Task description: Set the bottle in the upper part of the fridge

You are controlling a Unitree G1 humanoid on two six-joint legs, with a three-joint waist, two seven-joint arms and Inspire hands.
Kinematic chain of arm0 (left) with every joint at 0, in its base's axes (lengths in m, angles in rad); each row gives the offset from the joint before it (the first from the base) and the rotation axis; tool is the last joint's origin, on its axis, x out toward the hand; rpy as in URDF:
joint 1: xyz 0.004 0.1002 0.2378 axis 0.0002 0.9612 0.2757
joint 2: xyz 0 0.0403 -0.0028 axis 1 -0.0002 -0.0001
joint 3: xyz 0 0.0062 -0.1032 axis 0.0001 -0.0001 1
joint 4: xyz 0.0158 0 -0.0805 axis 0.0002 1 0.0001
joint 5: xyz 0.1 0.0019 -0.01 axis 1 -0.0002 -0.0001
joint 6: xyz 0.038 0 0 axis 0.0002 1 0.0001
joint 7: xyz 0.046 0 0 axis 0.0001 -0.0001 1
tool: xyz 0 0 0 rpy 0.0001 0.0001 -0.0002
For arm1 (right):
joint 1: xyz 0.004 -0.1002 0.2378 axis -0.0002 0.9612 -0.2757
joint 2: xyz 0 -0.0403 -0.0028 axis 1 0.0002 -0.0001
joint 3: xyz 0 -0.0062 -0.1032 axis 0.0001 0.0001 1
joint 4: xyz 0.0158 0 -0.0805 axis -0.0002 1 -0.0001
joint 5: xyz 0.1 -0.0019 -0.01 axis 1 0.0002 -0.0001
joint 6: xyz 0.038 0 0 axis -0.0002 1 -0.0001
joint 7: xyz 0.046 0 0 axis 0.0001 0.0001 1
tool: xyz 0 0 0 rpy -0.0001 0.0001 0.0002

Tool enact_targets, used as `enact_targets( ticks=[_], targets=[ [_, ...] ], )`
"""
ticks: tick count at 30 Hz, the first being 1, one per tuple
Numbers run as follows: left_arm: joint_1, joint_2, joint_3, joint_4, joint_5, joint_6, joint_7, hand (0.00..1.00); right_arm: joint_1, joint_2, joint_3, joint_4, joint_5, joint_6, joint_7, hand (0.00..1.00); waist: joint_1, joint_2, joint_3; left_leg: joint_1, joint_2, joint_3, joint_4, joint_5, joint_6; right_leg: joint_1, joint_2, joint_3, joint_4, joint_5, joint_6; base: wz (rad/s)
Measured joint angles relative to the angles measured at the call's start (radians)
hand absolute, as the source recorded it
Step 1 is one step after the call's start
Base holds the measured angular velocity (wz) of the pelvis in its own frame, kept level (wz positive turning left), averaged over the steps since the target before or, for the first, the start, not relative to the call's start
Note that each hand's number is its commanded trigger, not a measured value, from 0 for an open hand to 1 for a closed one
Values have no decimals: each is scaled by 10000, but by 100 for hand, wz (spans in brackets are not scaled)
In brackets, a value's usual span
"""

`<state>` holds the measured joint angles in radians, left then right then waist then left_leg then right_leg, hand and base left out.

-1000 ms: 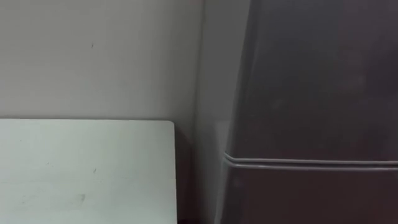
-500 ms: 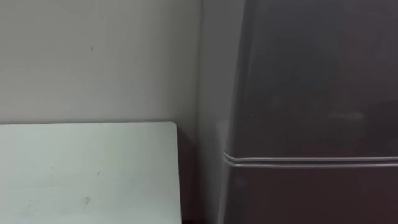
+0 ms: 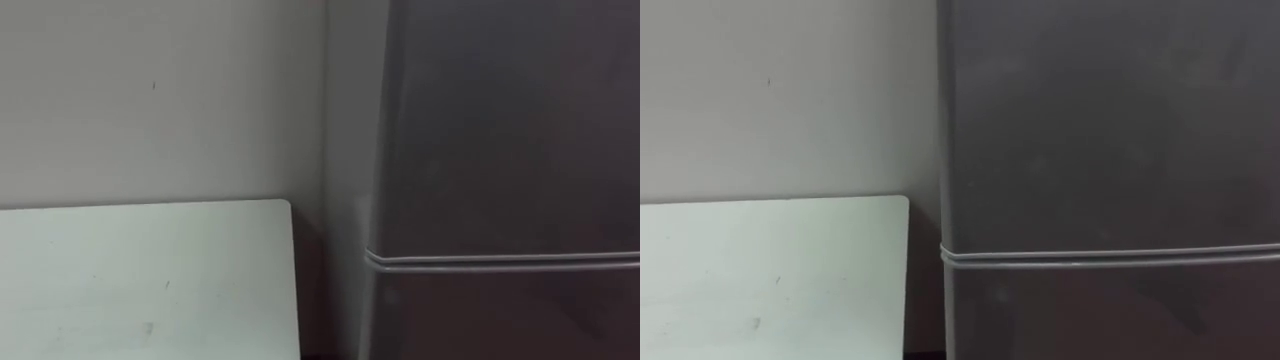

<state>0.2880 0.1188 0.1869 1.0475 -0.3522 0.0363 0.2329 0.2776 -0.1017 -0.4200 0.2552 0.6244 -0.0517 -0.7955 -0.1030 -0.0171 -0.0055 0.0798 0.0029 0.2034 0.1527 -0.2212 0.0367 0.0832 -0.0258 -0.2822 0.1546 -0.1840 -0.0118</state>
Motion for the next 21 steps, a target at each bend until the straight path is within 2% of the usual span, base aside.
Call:
enact_targets(
  ticks=[3,6,9,13,21],
  targets=[
    [20,-9,-168,-138,-3,33,-4,0,-45,6,440,1252,345,14,394,0,12,62,15,2,-6,-1,-11,-16,21,2,-8,2,-4,-8,15,0],
    [130,-155,-169,-545,4,77,-33,0,-96,28,728,2354,684,181,858,0,51,130,-3,2,-11,-1,-24,-33,40,-12,-17,12,-1,-8,19,0],
    [121,-195,-142,-560,192,72,-111,0,-63,177,882,3242,813,222,1408,0,71,208,-7,9,-7,-37,-31,-34,39,5,-2,47,2,-12,25,1],
    [134,-306,-346,-520,200,63,-143,0,173,220,1706,4515,712,217,2273,0,222,257,-11,24,-16,-98,-14,-34,38,49,-7,31,4,-12,25,4],
    [99,-357,-676,-160,393,-81,-513,0,-94,181,2431,6647,-16,204,3683,0,326,387,59,143,-21,-150,-14,-53,43,176,-2,82,24,-12,25,1]
  ],
)
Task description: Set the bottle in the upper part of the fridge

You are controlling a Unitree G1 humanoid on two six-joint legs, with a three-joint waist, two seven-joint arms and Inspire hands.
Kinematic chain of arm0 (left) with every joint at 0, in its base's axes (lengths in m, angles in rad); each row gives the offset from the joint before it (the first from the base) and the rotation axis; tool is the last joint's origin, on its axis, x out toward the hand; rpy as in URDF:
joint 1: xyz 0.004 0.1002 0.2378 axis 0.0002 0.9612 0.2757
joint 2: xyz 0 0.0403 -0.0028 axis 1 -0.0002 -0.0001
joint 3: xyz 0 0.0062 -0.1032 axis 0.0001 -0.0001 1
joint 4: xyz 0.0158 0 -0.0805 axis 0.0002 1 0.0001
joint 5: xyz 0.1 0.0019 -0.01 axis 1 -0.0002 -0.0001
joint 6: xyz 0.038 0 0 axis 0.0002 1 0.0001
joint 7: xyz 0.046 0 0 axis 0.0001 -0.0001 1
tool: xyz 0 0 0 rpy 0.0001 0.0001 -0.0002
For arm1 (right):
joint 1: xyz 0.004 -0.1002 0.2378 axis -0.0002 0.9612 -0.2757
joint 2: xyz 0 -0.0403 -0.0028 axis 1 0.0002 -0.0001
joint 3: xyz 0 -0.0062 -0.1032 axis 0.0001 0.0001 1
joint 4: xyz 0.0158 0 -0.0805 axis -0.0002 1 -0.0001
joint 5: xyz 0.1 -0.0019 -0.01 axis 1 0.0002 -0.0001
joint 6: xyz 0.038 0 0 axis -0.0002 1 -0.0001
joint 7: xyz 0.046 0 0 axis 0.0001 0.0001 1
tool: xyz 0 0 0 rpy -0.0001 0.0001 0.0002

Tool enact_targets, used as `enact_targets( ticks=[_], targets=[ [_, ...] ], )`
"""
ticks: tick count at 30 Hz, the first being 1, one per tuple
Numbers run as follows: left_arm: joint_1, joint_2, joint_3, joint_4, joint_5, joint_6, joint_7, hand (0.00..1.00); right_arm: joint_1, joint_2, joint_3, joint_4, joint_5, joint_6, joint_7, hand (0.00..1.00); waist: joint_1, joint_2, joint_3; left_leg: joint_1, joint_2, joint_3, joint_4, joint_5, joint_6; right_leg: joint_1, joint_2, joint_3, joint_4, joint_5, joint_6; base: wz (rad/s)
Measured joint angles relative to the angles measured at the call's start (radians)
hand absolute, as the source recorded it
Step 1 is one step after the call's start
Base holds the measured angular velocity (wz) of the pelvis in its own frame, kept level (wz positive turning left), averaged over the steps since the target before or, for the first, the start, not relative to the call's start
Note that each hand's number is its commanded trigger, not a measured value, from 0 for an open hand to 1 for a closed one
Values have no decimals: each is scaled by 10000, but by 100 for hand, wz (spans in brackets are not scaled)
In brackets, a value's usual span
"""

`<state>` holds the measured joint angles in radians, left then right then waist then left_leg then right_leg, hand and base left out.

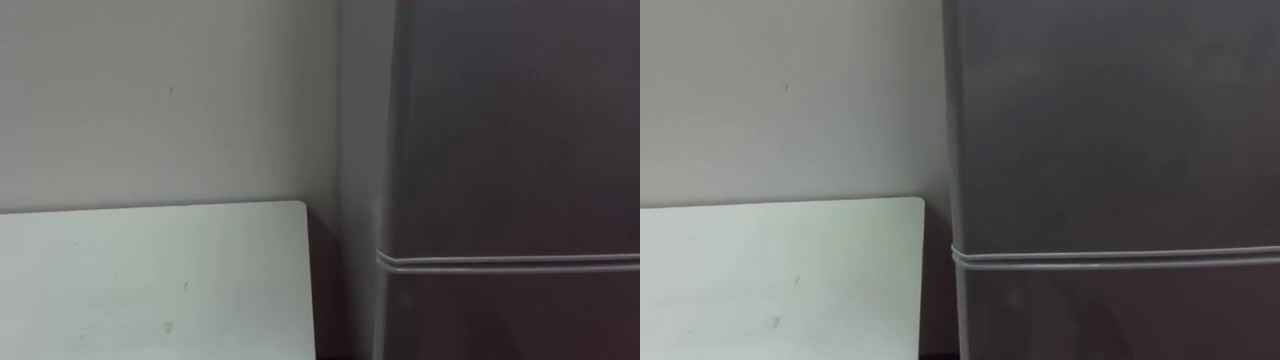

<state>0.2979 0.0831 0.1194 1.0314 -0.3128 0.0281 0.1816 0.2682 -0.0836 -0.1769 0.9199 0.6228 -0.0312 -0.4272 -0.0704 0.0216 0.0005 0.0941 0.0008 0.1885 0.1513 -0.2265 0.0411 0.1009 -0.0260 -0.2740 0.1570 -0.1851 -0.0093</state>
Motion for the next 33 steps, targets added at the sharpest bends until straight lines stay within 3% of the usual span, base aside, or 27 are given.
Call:
enact_targets(
  ticks=[4,9,14,24,33],
  targets=[
    [-9,-1,-486,14,15,-2,-9,0,-228,-29,728,689,-243,82,1070,0,-8,10,9,-18,-2,5,13,1,0,1,2,15,-43,-3,0,0],
    [-77,11,-487,92,20,-13,11,0,-478,-30,1401,1232,-862,135,2253,0,25,-8,20,-33,-8,5,66,2,0,-3,-10,-38,-71,-10,12,1],
    [-288,17,-662,91,20,-53,31,0,-628,-19,1840,1346,-1603,257,3216,0,176,-26,105,-134,-21,-2,73,0,0,-55,-15,-48,-112,-17,23,0],
    [-396,17,-666,114,530,-68,29,0,-906,-27,1949,1699,-2547,228,3886,0,235,-75,57,-137,-27,-46,25,0,-1,-29,1,-58,-175,-15,25,0],
    [-394,36,-836,113,524,-63,118,0,-931,-67,2046,1715,-2726,303,3967,0,236,-102,69,-104,-29,-165,-6,-4,2,36,-8,-141,-125,-13,27,2]
  ],
)
